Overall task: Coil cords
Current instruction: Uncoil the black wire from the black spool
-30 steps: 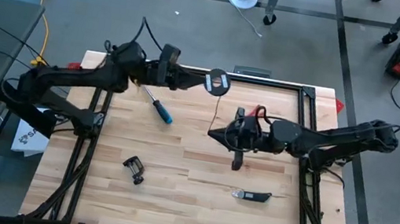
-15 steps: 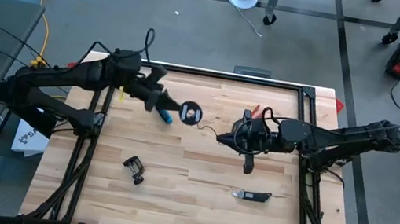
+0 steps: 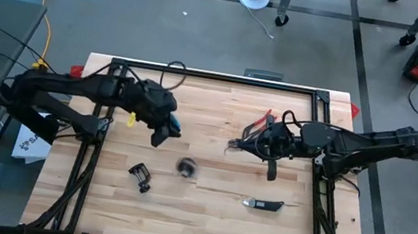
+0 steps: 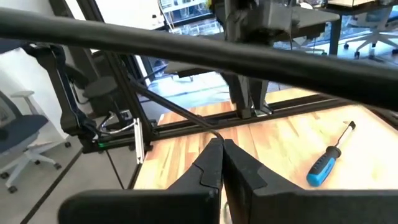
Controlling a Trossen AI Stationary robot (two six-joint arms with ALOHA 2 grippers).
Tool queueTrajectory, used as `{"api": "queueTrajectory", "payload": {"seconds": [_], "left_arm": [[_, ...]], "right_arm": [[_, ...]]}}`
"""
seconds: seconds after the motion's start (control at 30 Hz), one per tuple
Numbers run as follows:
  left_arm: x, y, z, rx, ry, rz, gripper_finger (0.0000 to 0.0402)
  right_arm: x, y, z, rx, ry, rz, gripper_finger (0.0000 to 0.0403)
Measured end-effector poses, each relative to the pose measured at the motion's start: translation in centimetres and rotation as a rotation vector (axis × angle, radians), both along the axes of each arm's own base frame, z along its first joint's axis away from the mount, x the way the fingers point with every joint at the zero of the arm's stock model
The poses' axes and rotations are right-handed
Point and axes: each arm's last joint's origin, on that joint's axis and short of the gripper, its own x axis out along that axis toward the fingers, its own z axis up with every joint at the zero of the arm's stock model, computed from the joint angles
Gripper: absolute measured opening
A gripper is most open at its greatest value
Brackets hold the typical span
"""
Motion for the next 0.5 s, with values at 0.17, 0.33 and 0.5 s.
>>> {"api": "queueTrajectory", "payload": {"seconds": [0.17,0.33,0.5], "left_arm": [[0.6,-0.5,-1.1,0.072,0.065,-0.012,0.0166],[1.4,-0.5,-2.4,0.101,0.15,0.001,0.0199],[2.8,-0.5,-4.1,0.102,0.217,-0.001,0.0215]], "right_arm": [[-0.2,0.0,0.3,0.003,-0.015,0.001,0.0],[-0.3,-0.1,1.6,-0.02,-0.018,0.004,0.0],[-0.7,-0.4,3.1,-0.059,0.01,-0.009,0.0]]}}
